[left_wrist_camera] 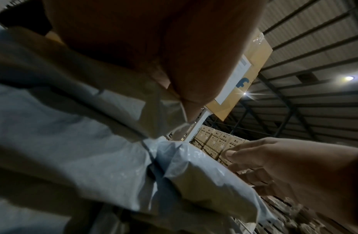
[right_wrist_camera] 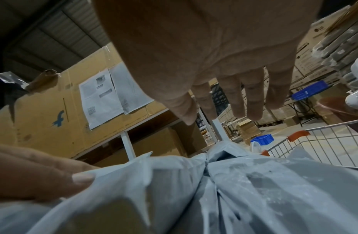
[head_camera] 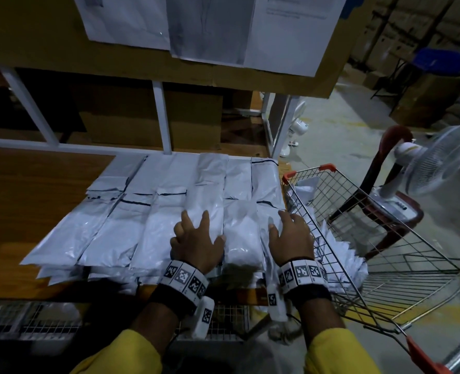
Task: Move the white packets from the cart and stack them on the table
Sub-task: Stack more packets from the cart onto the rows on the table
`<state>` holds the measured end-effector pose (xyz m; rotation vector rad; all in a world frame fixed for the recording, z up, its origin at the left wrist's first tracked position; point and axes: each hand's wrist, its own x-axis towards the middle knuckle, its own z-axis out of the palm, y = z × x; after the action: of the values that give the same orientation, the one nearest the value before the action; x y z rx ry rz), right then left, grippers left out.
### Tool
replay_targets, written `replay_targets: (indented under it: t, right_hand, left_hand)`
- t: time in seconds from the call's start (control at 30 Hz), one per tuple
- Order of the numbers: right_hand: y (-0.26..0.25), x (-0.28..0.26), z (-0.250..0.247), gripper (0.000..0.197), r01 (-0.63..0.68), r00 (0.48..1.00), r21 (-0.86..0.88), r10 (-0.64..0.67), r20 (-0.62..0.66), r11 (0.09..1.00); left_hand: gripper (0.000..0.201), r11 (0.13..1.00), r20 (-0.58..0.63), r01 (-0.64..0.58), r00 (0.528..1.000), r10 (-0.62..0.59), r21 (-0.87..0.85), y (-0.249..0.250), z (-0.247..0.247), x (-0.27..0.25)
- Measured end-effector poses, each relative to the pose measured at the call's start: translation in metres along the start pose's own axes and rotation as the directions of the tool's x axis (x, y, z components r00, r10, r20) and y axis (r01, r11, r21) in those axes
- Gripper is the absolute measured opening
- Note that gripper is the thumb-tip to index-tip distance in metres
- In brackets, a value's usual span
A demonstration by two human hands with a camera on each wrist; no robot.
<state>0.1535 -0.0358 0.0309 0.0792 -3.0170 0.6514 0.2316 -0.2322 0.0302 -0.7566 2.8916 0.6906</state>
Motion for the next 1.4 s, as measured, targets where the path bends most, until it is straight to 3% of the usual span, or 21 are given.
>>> replay_targets:
  t: [0.2,0.37,0.53,0.83,1.0,1.13,1.3,1.4]
  right_hand:
    - [0.002,-0.002,0.003,0.049,0.018,0.999,-0.009,-0.018,0.037,1.000]
    - [0.010,0.001,-0.004,0.048,0.027,1.000,0.039,-0.027,0.009,0.999]
    - [0.032,0.004,-0.016,0.045,0.011,1.000,0.084,-0.010,-0.012,0.996]
    - [0.117,0.005,-0.062,0.047,-0.111,0.990,0.117,0.120,-0.072,0.987]
    - [0.187,0.003,-0.091,0.047,-0.152,0.977,0.127,0.168,-0.128,0.980]
    - [0.238,0.000,-0.107,0.047,-0.221,0.959,0.146,0.242,-0.148,0.964]
    - [0.282,0.006,-0.104,0.048,-0.312,0.923,0.221,0.350,-0.163,0.924]
    - [0.298,0.025,-0.098,0.045,-0.355,0.903,0.255,0.400,-0.158,0.900]
  left_hand:
    - [0.083,1.000,0.021,0.029,0.999,-0.029,0.008,0.000,-0.001,0.002]
    - [0.078,1.000,-0.115,0.001,0.993,0.001,0.015,0.013,-0.016,0.003]
    - [0.068,0.995,-0.216,-0.055,0.976,0.036,-0.082,0.044,-0.035,-0.003]
    - [0.059,0.917,-0.271,-0.374,0.905,0.328,-0.138,0.174,-0.042,-0.023]
    - [0.054,0.868,-0.255,-0.481,0.861,0.440,-0.126,0.259,-0.011,-0.026]
    - [0.053,0.845,-0.164,-0.519,0.851,0.498,-0.128,0.316,0.033,-0.018]
    - [0.066,0.832,-0.030,-0.547,0.837,0.547,-0.094,0.357,0.086,0.017]
    - [0.064,0.818,0.009,-0.573,0.819,0.574,-0.045,0.381,0.108,0.046]
